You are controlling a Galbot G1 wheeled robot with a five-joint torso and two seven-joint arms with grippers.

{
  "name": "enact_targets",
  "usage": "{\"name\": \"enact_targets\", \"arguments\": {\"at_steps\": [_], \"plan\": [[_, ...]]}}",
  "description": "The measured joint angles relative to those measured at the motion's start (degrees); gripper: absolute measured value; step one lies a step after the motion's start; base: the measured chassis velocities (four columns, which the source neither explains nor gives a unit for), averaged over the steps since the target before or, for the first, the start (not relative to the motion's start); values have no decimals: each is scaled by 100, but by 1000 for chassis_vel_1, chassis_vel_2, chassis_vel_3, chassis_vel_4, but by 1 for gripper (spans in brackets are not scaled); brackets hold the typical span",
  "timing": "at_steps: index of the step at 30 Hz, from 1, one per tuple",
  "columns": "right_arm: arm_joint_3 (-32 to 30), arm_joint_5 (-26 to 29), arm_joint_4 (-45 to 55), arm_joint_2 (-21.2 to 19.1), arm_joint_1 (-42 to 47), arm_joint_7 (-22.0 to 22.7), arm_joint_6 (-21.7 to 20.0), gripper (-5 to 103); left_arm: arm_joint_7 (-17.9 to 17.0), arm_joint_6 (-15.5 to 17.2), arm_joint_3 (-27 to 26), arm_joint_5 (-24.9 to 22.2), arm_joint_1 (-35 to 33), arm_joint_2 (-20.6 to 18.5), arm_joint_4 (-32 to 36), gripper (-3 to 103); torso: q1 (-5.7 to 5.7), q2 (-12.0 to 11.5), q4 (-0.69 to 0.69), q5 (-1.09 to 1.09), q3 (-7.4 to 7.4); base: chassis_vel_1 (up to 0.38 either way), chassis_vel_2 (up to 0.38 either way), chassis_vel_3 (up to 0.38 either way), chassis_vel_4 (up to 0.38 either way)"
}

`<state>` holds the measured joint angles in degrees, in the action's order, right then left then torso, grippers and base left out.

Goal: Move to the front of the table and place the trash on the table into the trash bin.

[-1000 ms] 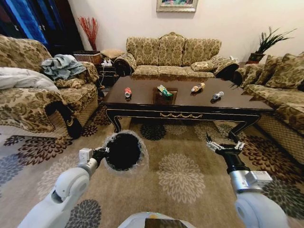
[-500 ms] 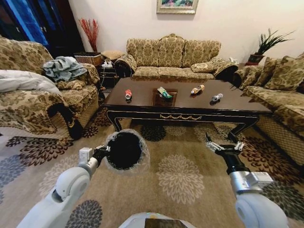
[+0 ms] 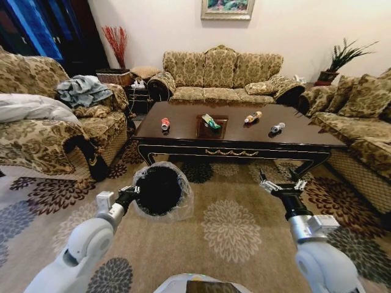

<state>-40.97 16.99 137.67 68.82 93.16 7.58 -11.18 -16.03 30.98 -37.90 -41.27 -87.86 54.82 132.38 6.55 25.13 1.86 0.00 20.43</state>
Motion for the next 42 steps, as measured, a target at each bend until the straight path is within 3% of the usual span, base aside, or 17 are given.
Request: {"name": "enact_targets", "arguments": {"at_steps": [17, 42], "plan": [[-301, -28, 110, 28, 92, 168, -318, 100, -56, 94, -82, -326, 32, -436, 301, 1, 149, 399, -1, 0, 249, 0, 0, 0, 0], [-205, -157, 232, -236, 183, 411, -574, 100, 11, 150, -162, -205, -39, -222, 542, 1, 367, 963, 0, 1, 594, 0, 0, 0, 0]]}}
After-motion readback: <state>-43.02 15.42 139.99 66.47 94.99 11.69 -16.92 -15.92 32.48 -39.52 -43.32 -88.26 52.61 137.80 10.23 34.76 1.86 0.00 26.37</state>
